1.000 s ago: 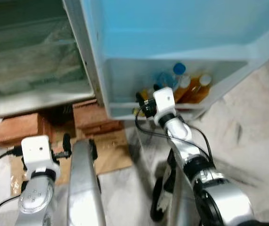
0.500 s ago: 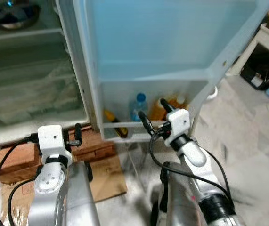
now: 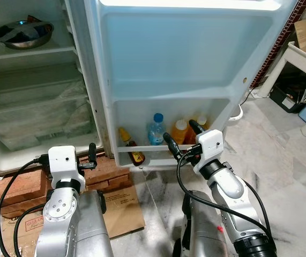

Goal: Restocking fridge

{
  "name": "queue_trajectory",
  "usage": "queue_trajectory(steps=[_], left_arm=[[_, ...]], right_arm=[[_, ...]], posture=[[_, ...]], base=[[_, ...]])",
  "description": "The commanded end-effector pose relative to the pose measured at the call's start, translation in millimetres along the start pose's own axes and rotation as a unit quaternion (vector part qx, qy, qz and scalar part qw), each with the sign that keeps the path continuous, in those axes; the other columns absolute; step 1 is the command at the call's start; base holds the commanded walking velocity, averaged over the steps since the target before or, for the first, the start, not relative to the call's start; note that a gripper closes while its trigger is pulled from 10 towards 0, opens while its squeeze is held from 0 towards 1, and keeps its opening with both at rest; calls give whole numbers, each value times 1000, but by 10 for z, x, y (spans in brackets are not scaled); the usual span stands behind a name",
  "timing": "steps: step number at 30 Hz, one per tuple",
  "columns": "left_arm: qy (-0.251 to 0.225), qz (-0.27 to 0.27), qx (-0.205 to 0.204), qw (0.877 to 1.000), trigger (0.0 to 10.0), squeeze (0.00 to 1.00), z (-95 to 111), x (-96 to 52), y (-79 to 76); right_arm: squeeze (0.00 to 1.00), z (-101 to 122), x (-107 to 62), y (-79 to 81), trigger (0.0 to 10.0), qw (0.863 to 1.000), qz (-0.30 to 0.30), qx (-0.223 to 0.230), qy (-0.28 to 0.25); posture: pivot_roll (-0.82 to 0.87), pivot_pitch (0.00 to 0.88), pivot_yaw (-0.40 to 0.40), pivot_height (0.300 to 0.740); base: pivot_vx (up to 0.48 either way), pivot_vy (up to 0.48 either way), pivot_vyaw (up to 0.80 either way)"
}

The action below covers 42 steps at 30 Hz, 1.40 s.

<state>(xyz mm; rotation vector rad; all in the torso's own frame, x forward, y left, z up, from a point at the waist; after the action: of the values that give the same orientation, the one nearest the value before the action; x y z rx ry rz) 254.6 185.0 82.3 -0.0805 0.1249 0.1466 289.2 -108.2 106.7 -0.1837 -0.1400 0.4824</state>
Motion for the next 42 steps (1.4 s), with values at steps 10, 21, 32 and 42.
queue_trajectory(steps=[10,21,32,42], left_arm=[[-17,13,4,1000,10000,0,68,54,49],[-24,3,10,1000,10000,0,94,71,0],[-24,13,6,1000,10000,0,91,60,13],[3,42,3,999,10000,0,-4,55,68]], right_arm=[[1000,85,-21,-178,10000,999,-43,-18,4],[0,68,-4,-192,10000,998,-50,-20,14],[0,74,34,-206,10000,998,-50,-22,16],[0,11,28,-188,10000,998,-41,-21,30]], posture=[[46,12,-41,511],[40,29,-37,511],[46,38,-42,511],[45,44,-42,511]], base=[[0,-49,0],[0,-336,0],[0,-240,0],[0,0,0]])
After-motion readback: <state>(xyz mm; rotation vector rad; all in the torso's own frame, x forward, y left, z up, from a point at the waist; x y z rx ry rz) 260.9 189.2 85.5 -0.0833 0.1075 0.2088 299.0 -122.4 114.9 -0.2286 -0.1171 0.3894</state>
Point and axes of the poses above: a point about 5 cm out from each wrist's last joint towards the gripper, its own x axis pointing out of the wrist towards the gripper, its own z axis along the axis of the wrist's last joint, y = z × x, the point moved 2 cm from there along x, pointing out of the wrist towards the gripper, and after that the axes turned 7 degrees about -x, right-handed, at the moved point
